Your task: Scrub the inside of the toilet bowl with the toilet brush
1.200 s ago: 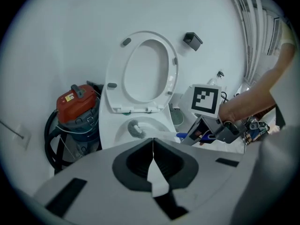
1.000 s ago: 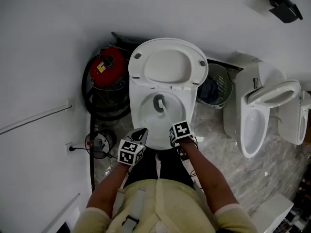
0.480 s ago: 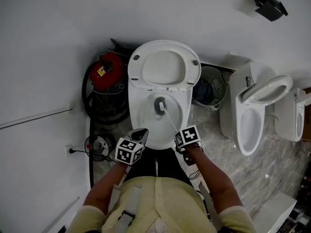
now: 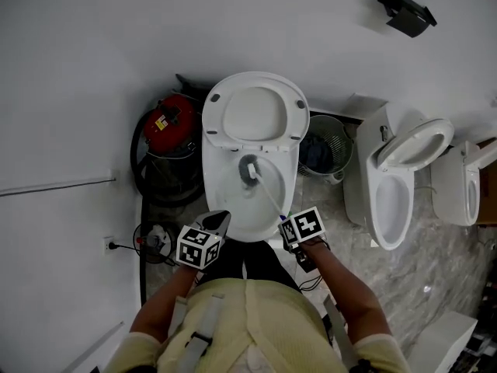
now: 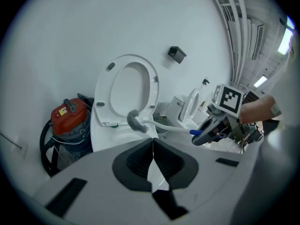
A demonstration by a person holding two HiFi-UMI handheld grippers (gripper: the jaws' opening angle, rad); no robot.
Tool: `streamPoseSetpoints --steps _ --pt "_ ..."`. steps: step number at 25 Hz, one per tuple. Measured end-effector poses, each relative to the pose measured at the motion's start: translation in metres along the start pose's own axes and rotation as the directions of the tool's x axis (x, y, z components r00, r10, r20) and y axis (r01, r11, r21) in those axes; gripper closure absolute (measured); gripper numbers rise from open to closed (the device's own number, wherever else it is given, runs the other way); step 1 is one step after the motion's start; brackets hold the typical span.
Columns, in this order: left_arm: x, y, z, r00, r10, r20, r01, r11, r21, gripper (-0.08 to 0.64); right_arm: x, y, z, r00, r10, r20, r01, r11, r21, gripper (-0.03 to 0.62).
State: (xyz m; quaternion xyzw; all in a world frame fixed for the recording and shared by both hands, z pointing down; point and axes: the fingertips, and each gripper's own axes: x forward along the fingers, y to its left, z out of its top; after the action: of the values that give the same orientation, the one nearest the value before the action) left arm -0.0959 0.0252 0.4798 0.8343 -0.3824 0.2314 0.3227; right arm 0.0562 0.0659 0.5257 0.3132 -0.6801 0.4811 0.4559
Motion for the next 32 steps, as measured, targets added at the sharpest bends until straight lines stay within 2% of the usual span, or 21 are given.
streamPoseSetpoints --steps 5,9,13,21,32 --pt "-0.011 -0.004 0.009 0.999 0.007 0.053 -0.006 1.000 -0.018 0.546 -0.021 0.013 0.004 0.997 -0.006 0.077 0.009 0.999 -0.046 0.566" --pt "-0.025 -0.007 0.022 0.995 -0.003 0.101 0.005 1.000 -0.025 0.546 -0.039 0.028 0.010 0.990 -0.020 0.142 0.040 0.990 -0.138 0.566" --pt "-0.035 -0.006 0.031 0.993 0.015 0.119 -0.015 1.000 -0.003 0.546 -0.054 0.039 0.021 0.977 -0.028 0.213 0.074 0.975 -0.209 0.566" --pt "-0.065 -0.010 0.062 0.978 0.042 0.203 -0.046 0.999 0.017 0.546 -0.093 0.055 0.053 0.923 -0.008 0.384 0.102 0.969 -0.225 0.566" --pt "-0.091 -0.027 0.097 0.966 0.012 0.258 -0.033 0.996 0.077 0.546 -0.139 0.087 0.081 0.857 0.051 0.513 0.098 0.961 -0.259 0.566"
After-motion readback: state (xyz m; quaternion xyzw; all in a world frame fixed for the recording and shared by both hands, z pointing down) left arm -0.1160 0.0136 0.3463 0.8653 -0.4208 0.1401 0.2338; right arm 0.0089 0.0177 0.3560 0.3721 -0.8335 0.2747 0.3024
